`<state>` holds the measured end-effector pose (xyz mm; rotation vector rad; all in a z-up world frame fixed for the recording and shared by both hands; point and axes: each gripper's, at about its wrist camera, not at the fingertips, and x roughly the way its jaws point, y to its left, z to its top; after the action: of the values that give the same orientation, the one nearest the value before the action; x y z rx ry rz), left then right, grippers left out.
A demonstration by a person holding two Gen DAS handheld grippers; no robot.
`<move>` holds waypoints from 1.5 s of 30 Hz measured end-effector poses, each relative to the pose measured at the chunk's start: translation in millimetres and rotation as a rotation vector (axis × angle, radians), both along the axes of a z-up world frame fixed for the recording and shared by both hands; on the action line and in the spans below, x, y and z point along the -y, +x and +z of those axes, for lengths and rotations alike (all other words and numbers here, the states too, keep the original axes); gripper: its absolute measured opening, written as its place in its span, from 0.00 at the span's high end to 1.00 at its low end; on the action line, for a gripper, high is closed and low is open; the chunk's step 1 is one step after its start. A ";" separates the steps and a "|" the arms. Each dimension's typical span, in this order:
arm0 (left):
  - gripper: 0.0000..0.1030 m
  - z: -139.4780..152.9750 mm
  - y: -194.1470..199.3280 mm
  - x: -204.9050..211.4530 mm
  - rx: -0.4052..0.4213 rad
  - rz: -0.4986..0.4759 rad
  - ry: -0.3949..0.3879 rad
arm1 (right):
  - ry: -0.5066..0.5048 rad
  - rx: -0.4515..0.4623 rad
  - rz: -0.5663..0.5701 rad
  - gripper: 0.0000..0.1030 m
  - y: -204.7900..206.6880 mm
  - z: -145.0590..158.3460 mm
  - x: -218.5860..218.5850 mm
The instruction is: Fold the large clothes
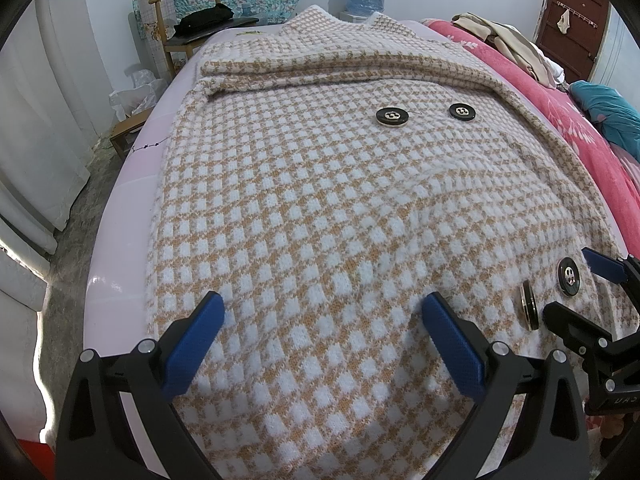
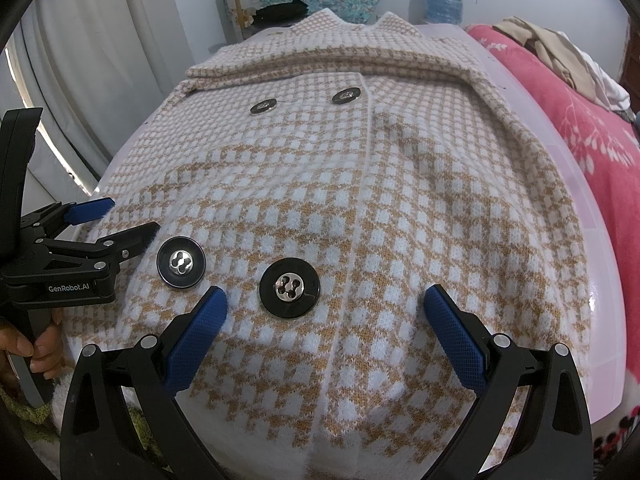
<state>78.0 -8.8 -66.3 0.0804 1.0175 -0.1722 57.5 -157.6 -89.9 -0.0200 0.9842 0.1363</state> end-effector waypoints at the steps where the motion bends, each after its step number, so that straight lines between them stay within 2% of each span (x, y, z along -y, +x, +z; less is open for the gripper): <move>1: 0.05 0.0 0.0 0.0 0.000 0.000 0.000 | 0.000 0.000 0.000 0.08 -0.1 -0.2 0.3; 17: 0.05 1.3 2.4 -0.2 -0.007 -0.023 0.004 | -0.001 0.000 0.000 0.08 0.3 -0.1 -0.6; 22: 0.06 12.3 -8.1 -7.9 0.036 -0.028 0.006 | -0.002 -0.001 0.000 0.08 0.3 -0.2 -0.3; 27: 0.06 25.7 -28.1 -34.3 0.066 -0.002 -0.039 | -0.002 -0.002 0.001 0.08 -0.1 -1.2 1.6; 32: 0.15 28.1 -54.9 -55.2 0.052 0.025 -0.078 | -0.002 -0.001 0.001 0.08 -0.4 -1.5 3.8; 37: 0.31 18.8 -77.5 -68.4 0.002 0.057 -0.154 | -0.007 -0.006 0.000 0.08 0.1 -1.8 1.5; 41: 0.37 9.6 -82.5 -78.3 -0.035 0.095 -0.196 | -0.001 -0.003 -0.003 0.08 -3.5 2.8 2.1; 45: 0.43 5.1 -82.5 -91.3 -0.065 0.112 -0.249 | 0.005 0.046 -0.028 0.08 -24.5 19.0 20.9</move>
<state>-4.5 82.5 -61.2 -0.2098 1.0546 -0.1991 33.1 -178.5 -70.9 -0.0043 0.9383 0.1120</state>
